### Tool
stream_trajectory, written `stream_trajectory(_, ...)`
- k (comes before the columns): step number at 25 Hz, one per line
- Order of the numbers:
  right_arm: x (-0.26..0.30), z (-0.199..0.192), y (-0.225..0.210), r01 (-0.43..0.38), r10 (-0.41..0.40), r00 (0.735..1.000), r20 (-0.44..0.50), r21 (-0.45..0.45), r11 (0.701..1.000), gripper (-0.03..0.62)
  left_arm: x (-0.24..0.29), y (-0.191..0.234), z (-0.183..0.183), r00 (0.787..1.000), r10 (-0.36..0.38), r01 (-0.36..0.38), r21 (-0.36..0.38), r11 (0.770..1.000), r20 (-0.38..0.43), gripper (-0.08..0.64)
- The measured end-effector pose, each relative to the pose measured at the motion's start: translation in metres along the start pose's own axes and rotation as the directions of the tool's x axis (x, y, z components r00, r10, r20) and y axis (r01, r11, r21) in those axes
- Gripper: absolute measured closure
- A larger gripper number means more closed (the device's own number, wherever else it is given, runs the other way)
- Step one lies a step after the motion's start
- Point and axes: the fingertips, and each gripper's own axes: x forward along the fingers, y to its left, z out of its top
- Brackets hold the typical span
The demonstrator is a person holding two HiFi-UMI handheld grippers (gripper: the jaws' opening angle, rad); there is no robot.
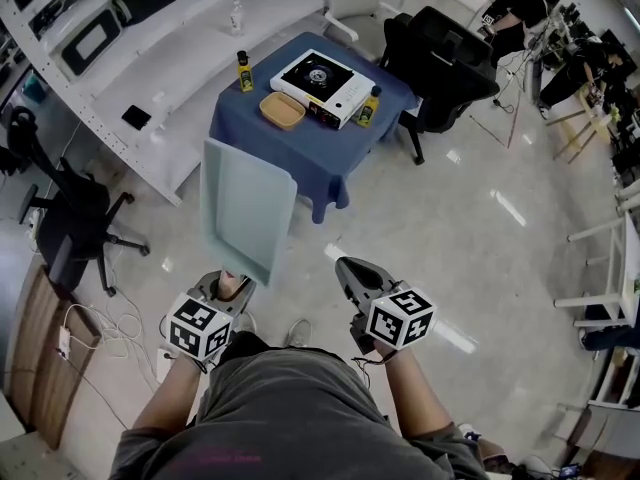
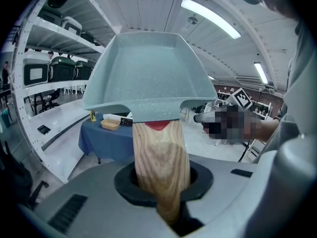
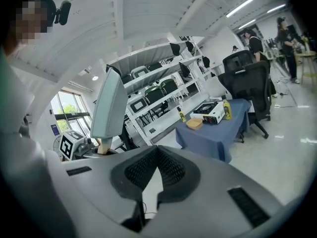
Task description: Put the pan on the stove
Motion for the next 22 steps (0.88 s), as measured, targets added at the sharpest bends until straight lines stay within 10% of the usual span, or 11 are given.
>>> stream_trajectory(22, 0.016, 0.016, -0.044, 0.012, -0.012, 1.000, 0.000, 0.025, 1.000, 0.589, 0.039, 0.015, 0.024, 1.000, 0.002, -0.002, -0.009, 1.000, 0.006, 0.503)
